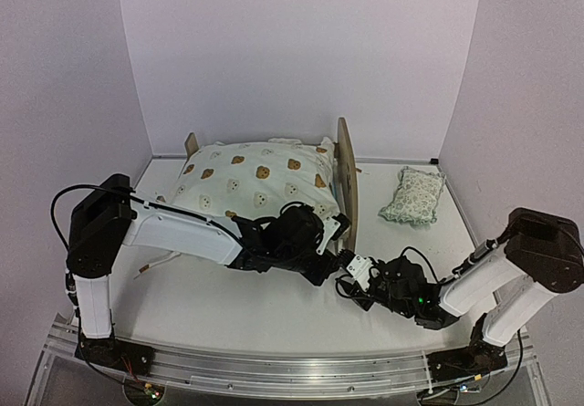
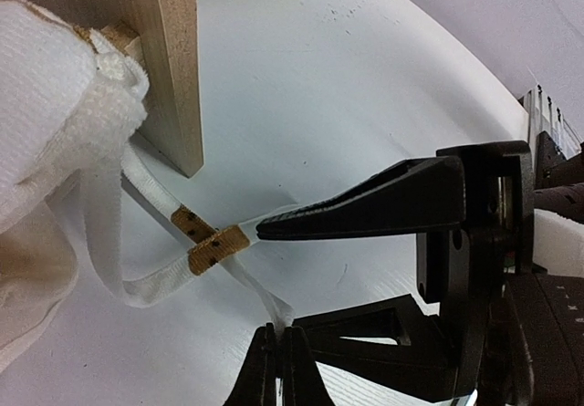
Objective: Set up the pet bed
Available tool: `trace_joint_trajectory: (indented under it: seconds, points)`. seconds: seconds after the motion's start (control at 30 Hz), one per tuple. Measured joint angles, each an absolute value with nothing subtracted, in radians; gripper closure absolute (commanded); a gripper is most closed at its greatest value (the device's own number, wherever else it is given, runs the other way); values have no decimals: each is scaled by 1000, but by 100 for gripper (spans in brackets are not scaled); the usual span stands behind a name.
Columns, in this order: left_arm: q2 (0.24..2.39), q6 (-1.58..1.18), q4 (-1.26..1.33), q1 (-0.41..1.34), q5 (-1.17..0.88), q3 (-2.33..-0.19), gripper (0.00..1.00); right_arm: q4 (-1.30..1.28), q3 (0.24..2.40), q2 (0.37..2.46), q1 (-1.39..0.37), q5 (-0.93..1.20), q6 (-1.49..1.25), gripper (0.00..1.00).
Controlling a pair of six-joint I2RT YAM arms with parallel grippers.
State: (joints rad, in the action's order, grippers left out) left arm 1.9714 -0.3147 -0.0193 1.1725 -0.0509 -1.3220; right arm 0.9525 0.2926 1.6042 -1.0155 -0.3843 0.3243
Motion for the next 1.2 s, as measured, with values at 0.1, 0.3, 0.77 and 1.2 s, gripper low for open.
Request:
trace_joint_trajectory:
  seconds: [0.1, 0.3, 0.77, 1.2]
  points:
    - [1964, -316, -20, 1171, -53, -1322, 100, 978, 304, 1628, -1011, -375, 331, 53]
    - [1957, -316, -22, 1168, -54, -1322, 100, 1001, 321, 1652, -996, -361, 339, 56]
    - [1957, -316, -28, 1166, -55, -1321, 100, 1038, 328, 1663, -881, -247, 326, 61]
    - [1957, -315, -32, 1162, -57, -1321, 100, 1039, 339, 1707, -860, -118, 290, 67]
